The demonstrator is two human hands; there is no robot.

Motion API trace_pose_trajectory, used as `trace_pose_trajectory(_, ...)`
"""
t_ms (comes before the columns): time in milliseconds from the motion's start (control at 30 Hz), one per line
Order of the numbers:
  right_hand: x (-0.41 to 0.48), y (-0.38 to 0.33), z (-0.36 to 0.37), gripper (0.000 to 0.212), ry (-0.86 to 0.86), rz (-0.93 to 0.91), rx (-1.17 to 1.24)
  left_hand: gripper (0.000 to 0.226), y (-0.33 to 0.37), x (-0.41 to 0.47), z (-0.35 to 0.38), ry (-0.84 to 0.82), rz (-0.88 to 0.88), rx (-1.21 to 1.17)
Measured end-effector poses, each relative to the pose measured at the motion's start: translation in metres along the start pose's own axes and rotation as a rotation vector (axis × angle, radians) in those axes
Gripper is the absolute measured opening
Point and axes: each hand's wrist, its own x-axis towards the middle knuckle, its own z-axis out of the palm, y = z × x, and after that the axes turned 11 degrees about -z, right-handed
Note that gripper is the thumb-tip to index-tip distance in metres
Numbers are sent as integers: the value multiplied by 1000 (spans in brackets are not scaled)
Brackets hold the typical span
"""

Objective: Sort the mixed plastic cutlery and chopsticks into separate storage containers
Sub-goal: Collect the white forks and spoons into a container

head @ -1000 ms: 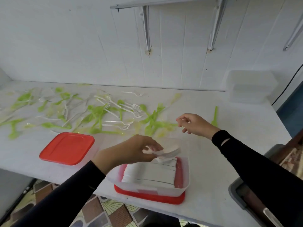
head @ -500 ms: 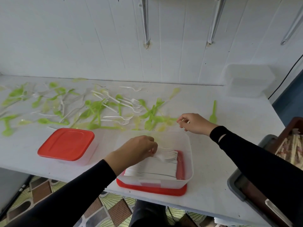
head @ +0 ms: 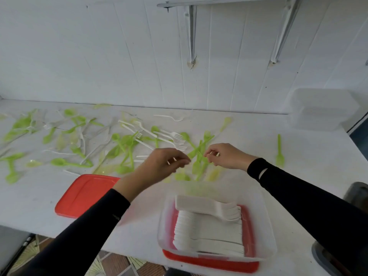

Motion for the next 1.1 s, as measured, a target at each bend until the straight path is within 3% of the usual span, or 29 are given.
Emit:
trace_pose_trajectory(267, 72, -50, 35, 28, -72, -58, -52, 24, -117, 39, -38, 25, -277, 187)
trace_pose_trajectory(433, 98, -61, 72, 45, -221, -22, -253, 12, -145, 64, -48, 126, -399, 113)
trace_pose_trajectory(567, 106, -61, 90, 37, -257, -46, -398, 13, -171, 81, -60, 105, -478, 125)
trace_pose_trajectory(700, 108, -56, 85, 26, -233, -122, -452, 12, -180, 92, -60, 73, -407, 148)
trace_pose_trajectory(767, 107, -55, 79, 22, -158, -113, -369, 12, -178, 99, -58, 92, -373, 137)
trace_pose_trajectory(967, 104, -55, 53, 17, 249, 17, 235, 9, -167, 119, -48, 167, -189, 62)
trace_pose_trajectory(1100, 104, -56, 27, 20, 411, 41, 480, 20, -154, 144, -38, 172, -119, 100)
